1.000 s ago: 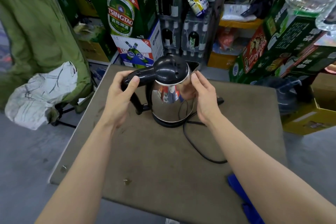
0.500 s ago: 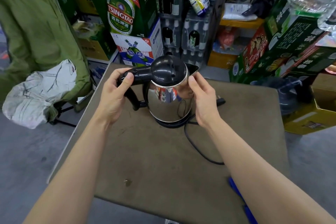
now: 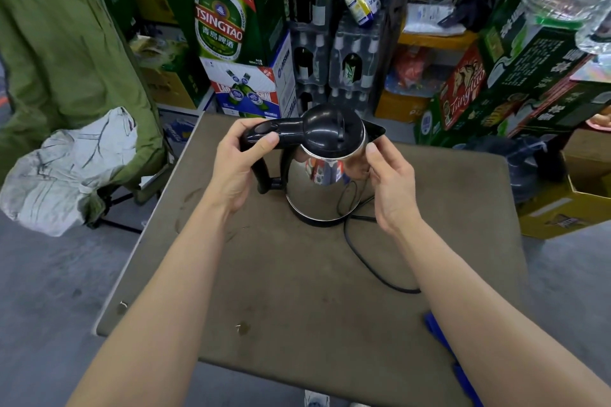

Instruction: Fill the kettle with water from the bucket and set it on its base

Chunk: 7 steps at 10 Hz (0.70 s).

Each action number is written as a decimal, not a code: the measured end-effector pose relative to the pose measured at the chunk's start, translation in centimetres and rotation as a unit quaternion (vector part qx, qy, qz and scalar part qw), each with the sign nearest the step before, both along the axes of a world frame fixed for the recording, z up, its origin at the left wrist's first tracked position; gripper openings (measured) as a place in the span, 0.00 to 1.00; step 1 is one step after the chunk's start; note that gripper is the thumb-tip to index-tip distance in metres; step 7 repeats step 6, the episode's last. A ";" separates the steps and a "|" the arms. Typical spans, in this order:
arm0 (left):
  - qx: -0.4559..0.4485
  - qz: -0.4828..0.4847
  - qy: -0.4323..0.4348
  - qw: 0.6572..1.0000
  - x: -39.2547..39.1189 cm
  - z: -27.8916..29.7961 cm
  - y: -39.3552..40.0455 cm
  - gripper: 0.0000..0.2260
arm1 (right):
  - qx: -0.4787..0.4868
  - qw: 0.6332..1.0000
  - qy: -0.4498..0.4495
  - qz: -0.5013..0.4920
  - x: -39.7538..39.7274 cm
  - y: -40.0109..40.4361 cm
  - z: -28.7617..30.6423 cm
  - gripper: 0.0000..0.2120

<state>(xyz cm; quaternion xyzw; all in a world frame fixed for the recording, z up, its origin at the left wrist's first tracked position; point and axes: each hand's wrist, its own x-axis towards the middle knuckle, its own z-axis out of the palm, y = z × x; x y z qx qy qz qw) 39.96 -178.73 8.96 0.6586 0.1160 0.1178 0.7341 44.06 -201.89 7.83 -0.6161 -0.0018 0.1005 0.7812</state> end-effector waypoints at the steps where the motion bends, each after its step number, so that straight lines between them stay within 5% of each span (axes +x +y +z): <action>1: 0.028 -0.015 0.007 0.999 0.4 0.0 0.4 0.19 | -0.016 1.000 -0.003 -0.018 -0.1 0.5 -0.3 0.13; 3: 0.151 -0.074 0.041 0.985 -0.1 0.9 1.1 0.15 | -0.141 0.989 -0.030 0.011 -0.5 0.0 -0.7 0.13; 6: 0.406 0.013 0.160 0.900 -1.7 2.9 -0.5 0.31 | -0.395 0.912 -0.073 0.083 -2.6 -2.4 1.5 0.24; 7: 0.406 0.013 0.160 0.900 -1.7 2.9 -0.5 0.31 | -0.395 0.912 -0.073 0.083 -2.6 -2.4 1.5 0.24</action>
